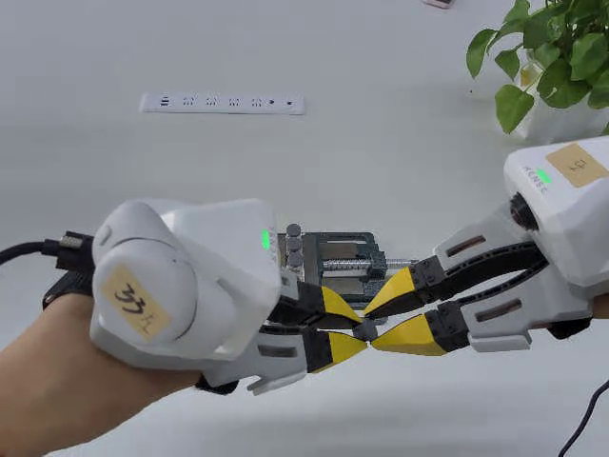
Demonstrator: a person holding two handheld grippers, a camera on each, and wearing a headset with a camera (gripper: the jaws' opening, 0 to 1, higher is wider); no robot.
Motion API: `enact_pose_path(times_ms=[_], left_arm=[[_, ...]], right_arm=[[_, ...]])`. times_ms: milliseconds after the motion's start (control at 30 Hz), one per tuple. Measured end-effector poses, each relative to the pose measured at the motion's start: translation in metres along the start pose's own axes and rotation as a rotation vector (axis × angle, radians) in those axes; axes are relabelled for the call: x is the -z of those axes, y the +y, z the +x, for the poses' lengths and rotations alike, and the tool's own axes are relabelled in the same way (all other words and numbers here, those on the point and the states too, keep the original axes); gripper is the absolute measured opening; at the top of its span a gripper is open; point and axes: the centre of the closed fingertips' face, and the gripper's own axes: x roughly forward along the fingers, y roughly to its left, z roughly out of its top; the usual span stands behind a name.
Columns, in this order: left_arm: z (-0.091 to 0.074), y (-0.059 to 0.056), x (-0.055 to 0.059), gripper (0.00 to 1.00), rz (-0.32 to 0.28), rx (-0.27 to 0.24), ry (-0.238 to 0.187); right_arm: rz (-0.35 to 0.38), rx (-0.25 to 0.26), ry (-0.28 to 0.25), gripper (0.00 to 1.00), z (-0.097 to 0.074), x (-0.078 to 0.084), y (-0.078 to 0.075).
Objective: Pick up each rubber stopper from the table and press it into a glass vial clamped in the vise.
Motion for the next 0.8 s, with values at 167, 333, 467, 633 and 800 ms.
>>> enact_pose_path(times_ms=[167, 333, 467, 633, 800], left_arm=[[-0.0007, -0.0005, -0.0013, 0.03, -0.016, 0.005, -0.004], [-0.0026, -0.0005, -0.0020, 0.03, -0.034, 0.015, -0.017], [-0.0032, -0.0001, -0.0035, 0.03, -0.036, 0.011, -0.023], [-0.0027, -0.0007, -0.0031, 0.04, -0.042, 0.008, -0.032], [-0.0026, 0.0000, -0.0006, 0.04, -0.053, 0.001, -0.040]], right_arm=[[-0.006, 0.003, 0.000, 0.07, -0.0015, 0.0007, -0.0015], [-0.019, 0.004, -0.006, 0.06, -0.0022, -0.0002, -0.0020], [-0.018, 0.010, -0.009, 0.06, -0.0020, -0.0017, -0.0039], [-0.011, 0.012, -0.003, 0.05, -0.0011, -0.0013, -0.0047], [-0.005, 0.012, 0.009, 0.05, 0.0011, -0.0002, -0.0059]])
